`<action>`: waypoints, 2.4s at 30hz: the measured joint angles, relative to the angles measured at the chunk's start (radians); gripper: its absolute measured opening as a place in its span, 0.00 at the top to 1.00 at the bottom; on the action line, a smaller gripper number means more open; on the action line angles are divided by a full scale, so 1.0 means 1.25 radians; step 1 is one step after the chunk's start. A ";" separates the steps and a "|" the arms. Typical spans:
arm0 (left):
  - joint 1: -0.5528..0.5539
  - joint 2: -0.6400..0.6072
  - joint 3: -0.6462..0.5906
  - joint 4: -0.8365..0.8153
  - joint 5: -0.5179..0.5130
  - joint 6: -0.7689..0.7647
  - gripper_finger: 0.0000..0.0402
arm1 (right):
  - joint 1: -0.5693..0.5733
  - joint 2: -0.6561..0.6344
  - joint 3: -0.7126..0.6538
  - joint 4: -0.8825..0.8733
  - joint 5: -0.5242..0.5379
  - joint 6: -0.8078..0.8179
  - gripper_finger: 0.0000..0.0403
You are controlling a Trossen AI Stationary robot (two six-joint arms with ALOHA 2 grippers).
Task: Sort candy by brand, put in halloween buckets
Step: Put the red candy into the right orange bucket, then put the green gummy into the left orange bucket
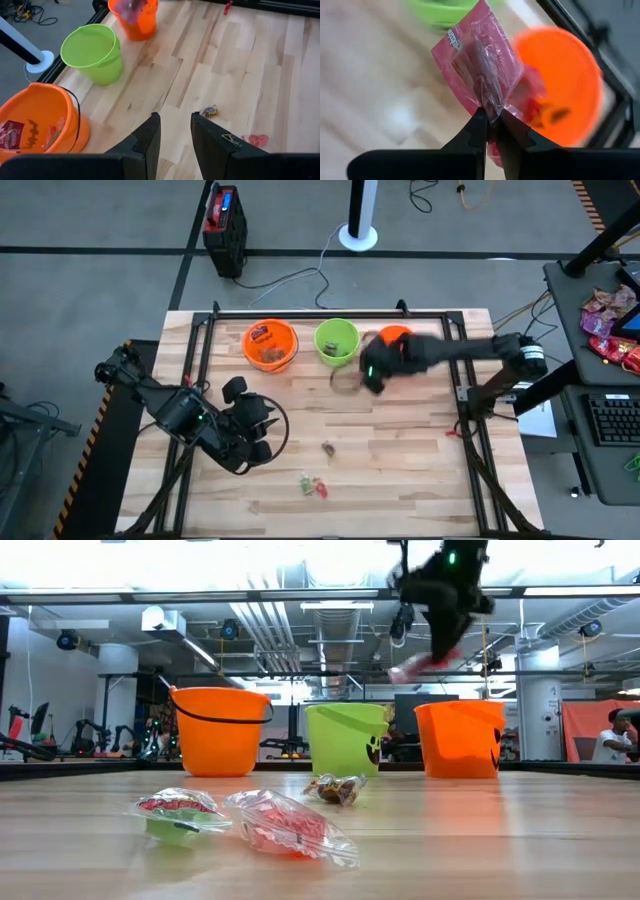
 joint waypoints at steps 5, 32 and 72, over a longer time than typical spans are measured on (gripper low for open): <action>0.016 0.000 0.000 0.019 0.003 -0.003 0.77 | -0.179 -0.026 -0.043 -0.005 -0.062 -0.031 0.94; 0.040 0.004 -0.277 0.315 0.379 0.315 0.77 | -0.201 -0.077 -0.099 0.098 -0.163 -0.011 0.51; 0.051 0.380 -0.380 0.773 0.541 0.675 0.62 | 0.044 -0.094 -0.138 0.141 -0.127 0.248 0.51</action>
